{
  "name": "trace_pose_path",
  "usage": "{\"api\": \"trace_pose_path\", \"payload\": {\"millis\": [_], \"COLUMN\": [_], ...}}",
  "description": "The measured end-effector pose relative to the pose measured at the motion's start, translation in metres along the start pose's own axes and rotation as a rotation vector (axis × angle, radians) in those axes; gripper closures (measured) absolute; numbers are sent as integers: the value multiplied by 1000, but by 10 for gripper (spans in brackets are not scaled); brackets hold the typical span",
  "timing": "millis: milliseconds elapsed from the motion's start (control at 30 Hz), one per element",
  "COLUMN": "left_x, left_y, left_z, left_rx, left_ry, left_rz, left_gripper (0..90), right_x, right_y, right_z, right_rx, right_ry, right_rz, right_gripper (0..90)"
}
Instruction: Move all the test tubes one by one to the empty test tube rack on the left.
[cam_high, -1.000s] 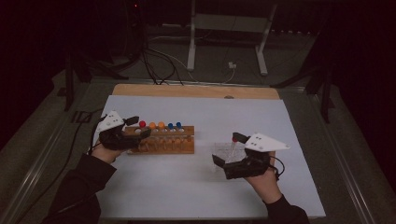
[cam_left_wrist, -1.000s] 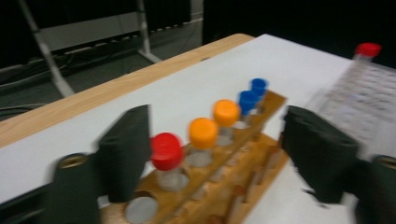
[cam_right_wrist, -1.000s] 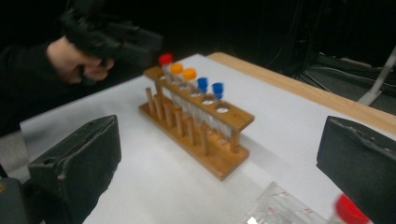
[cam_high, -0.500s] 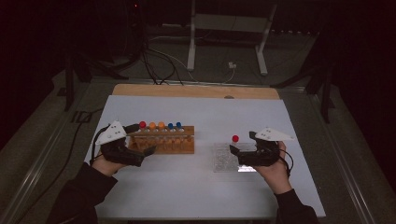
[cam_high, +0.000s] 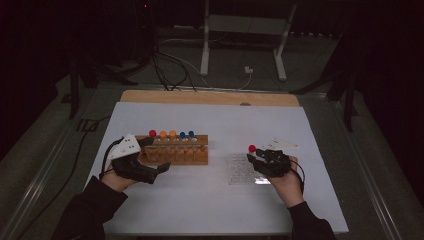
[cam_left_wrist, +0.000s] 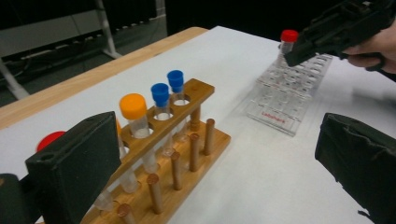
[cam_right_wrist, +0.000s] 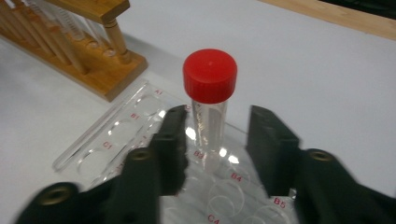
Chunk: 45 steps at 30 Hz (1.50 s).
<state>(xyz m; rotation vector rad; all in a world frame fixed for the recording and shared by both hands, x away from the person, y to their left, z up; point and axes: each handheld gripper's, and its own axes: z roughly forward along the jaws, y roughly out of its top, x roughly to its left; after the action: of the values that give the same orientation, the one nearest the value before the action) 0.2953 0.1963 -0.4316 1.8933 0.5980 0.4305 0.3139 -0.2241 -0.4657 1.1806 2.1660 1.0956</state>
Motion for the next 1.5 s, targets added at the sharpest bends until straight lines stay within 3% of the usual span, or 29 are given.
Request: {"api": "trace_pose_path", "payload": {"millis": [200,400,733,900,1033,1233,1500], "left_x": [0,-1,-4,-13,-22,-33,-47], "left_y": [0,1,8,16,22,30,36], "left_z": [0,0,-4,-6,-6,-6,-2], "left_rx": [0,5,-5,-18,-26,-31,-35], "left_ry": [-6,-5,-32,-58,-92,-128,-156], "left_rz": [0,3,10,29,41,61,69], "left_gripper": [8,8,8,8,8,9,16], "right_x": [2,5,18,35,57,85,108], "right_y": [1,9,29,40,45,43,34], "right_z": [2,-8,-40,-56,-62,-50,-27], "right_rx": [4,-23,-123,-194,-217,-181,-116], "right_ry": [0,-4,-26,24,98,184,248], "right_rz": [-15,-13,-64,-95,-130,-178,-214], "right_gripper": [738,749,749,749,749,749,749]}}
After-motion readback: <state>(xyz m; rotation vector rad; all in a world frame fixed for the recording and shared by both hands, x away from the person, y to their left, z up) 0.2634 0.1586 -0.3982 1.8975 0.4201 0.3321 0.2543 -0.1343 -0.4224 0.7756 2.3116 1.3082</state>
